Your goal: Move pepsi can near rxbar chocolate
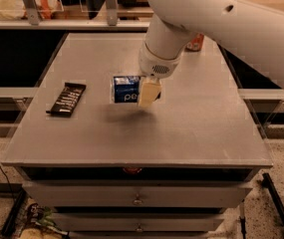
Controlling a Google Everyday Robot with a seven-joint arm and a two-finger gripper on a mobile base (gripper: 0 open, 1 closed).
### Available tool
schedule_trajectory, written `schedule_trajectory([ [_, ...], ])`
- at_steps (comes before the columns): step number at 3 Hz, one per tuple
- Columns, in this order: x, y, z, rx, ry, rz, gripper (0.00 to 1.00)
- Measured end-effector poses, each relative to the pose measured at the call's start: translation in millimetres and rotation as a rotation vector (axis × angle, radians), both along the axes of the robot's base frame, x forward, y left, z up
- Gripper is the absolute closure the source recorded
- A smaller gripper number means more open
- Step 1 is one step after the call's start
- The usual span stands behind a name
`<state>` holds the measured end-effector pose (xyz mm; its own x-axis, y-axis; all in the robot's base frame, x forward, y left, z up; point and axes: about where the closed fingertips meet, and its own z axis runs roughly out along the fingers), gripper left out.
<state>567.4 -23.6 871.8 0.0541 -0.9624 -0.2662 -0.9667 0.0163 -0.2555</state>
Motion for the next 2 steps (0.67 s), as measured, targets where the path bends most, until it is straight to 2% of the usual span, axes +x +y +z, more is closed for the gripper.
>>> schedule_trajectory([
  [2, 32, 44, -17, 0.026, -0.017, 0.091, 1.00],
])
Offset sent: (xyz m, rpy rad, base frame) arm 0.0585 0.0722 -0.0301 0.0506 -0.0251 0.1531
